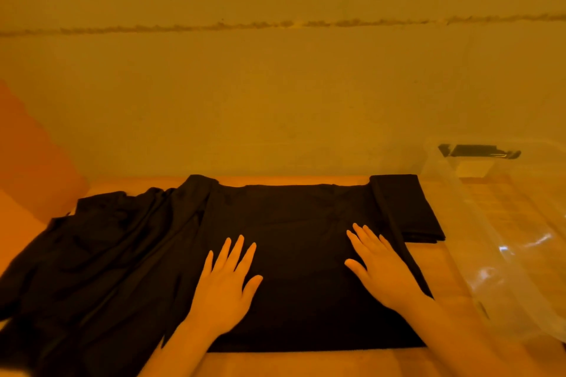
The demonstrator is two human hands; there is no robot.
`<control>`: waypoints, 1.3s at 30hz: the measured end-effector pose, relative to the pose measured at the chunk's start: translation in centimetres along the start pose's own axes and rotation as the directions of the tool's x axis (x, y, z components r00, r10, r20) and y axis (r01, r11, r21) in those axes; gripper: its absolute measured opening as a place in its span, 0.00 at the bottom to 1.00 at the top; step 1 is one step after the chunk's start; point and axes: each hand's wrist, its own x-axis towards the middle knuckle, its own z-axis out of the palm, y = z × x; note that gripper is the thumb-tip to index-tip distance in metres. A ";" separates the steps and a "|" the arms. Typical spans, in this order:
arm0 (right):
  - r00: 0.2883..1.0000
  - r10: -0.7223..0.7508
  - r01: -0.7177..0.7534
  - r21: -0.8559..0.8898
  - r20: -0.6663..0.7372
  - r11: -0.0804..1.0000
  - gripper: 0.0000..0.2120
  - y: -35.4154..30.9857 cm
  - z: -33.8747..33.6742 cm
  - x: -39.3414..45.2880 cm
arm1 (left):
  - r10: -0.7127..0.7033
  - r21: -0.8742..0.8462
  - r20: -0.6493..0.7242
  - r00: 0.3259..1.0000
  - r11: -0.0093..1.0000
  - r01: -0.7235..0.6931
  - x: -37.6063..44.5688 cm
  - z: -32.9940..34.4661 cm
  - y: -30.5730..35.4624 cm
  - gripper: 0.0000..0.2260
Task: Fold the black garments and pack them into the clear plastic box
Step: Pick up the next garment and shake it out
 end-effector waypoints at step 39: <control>0.995 -0.049 0.046 -0.032 -0.083 0.998 0.27 -3.4 -2.4 3.8 | 0.038 -0.019 0.038 0.999 0.999 -0.037 4.9 -3.8 -0.5 0.27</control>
